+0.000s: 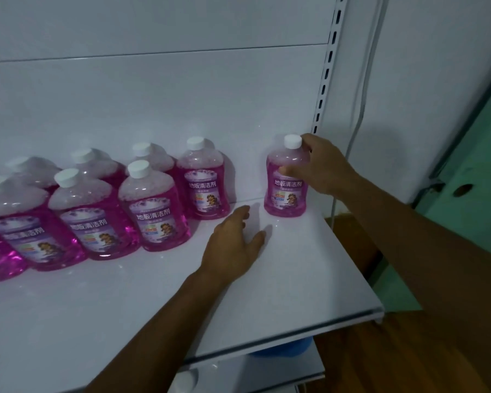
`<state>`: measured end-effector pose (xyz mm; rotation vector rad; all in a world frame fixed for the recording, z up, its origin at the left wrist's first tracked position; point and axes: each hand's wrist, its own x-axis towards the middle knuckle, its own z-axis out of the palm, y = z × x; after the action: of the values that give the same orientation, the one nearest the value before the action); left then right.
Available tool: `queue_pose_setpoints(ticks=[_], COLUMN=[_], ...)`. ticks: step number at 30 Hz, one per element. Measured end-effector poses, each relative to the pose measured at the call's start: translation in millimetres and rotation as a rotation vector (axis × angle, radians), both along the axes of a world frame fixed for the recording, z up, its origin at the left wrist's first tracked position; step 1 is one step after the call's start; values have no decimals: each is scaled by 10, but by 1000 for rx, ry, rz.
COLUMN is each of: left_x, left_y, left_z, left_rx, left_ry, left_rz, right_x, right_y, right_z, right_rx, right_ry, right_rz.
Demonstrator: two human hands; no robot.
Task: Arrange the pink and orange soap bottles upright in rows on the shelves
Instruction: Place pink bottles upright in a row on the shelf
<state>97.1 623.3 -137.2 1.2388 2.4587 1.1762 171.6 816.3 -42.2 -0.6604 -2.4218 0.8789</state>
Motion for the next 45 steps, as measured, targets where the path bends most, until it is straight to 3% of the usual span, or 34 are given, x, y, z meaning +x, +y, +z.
queue_pose_setpoints(ticks=[5, 11, 16, 23, 45], left_x=[40, 33, -87, -134, -298], left_y=[-49, -346, -610, -687, -714], left_z=[115, 138, 102, 8, -124], left_rx=[113, 310, 284, 222, 142], left_ry=[-64, 2, 166, 150, 210], left_rz=[-2, 61, 266, 335, 274], right_x=[22, -173, -408, -605, -598], right_y=[-144, -537, -852, -1076, -1168], right_z=[55, 149, 192, -26, -256], right_rx=[90, -18, 22, 94, 70], right_ry=[12, 81, 169, 166, 259], right_rz=[103, 253, 290, 259, 188])
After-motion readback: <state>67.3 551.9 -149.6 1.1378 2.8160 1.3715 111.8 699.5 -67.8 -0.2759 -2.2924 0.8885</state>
